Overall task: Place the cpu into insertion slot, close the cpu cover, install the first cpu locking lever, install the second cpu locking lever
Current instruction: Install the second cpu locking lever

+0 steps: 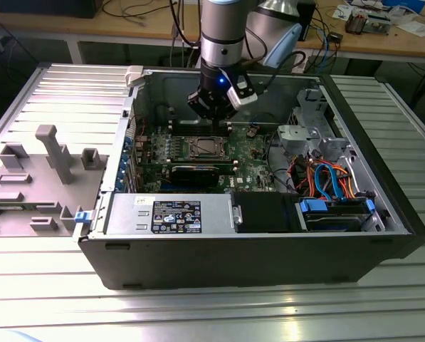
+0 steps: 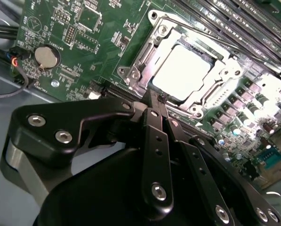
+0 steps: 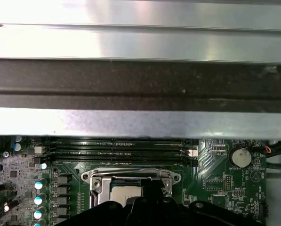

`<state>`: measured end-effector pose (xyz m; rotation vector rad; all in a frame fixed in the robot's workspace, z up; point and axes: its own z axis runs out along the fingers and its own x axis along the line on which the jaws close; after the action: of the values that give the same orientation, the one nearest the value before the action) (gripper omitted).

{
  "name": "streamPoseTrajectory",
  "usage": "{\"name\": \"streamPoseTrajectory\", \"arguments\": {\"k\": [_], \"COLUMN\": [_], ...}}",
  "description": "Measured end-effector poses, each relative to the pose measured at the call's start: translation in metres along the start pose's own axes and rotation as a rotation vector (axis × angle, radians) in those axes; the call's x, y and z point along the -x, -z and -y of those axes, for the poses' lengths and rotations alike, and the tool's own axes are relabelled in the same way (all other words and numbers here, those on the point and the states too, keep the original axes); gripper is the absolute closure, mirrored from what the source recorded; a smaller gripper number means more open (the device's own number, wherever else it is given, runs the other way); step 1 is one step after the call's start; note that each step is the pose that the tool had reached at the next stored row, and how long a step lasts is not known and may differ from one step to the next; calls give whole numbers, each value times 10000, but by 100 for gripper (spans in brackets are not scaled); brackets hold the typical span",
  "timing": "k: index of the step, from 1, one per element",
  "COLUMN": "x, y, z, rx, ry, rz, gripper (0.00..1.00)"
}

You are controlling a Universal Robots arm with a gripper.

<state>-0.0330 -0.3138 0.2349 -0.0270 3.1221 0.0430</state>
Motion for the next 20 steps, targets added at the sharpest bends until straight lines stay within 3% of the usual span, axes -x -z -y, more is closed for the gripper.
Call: {"name": "streamPoseTrajectory", "arguments": {"k": [20], "x": [-1], "y": [18], "z": [47], "rx": [-1], "ry": [0], "rz": [-1], "gripper": [89]}}
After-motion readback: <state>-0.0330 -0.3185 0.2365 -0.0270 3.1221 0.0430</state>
